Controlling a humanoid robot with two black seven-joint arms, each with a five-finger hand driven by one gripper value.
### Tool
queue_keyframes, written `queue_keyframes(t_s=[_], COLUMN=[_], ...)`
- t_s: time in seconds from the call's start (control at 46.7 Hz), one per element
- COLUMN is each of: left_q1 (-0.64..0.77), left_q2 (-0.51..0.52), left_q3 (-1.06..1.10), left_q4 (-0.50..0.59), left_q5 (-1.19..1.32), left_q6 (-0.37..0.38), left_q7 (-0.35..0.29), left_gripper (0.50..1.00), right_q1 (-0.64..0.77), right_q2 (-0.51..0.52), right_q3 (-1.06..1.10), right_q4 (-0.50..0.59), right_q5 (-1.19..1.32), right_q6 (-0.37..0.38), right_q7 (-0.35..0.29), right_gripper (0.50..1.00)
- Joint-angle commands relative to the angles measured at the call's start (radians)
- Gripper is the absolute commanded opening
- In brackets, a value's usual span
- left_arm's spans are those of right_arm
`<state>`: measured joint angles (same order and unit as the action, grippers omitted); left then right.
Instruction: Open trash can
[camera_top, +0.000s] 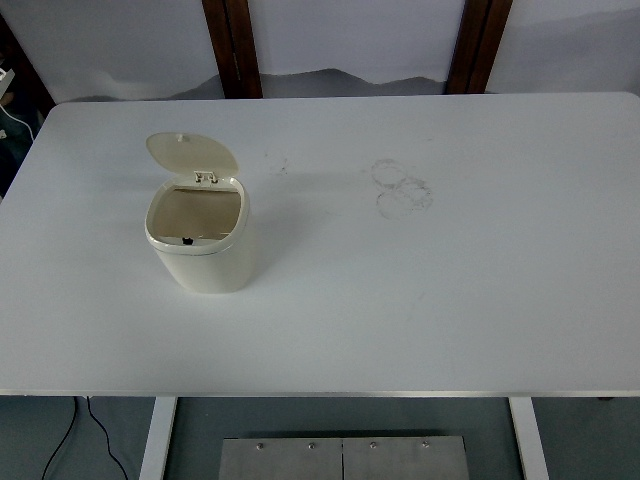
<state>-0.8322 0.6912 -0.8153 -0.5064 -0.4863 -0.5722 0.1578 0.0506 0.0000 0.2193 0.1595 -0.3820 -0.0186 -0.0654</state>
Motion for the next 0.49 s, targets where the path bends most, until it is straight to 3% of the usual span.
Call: queue_keyframes(t_s=[0.0, 0.471], left_q1=[0.034, 0.145], left_q2=[-0.016, -0.075], left_q3=[-0.028, -0.042], left_q4=[0.000, 0.092], left_q5=[-0.015, -0.060], left_q6=[0.002, 0.002], left_q7=[-0.011, -0.012], left_gripper=[1.000, 1.000], right_q1=[0.000, -0.009], right_q2=[0.000, 0.000], right_q3=[0.000, 0.000], right_q4=[0.000, 0.000], right_q5=[0.000, 0.000], right_q6=[0.000, 0.000], right_q7=[-0.001, 0.001], right_gripper=[0.995, 0.995])
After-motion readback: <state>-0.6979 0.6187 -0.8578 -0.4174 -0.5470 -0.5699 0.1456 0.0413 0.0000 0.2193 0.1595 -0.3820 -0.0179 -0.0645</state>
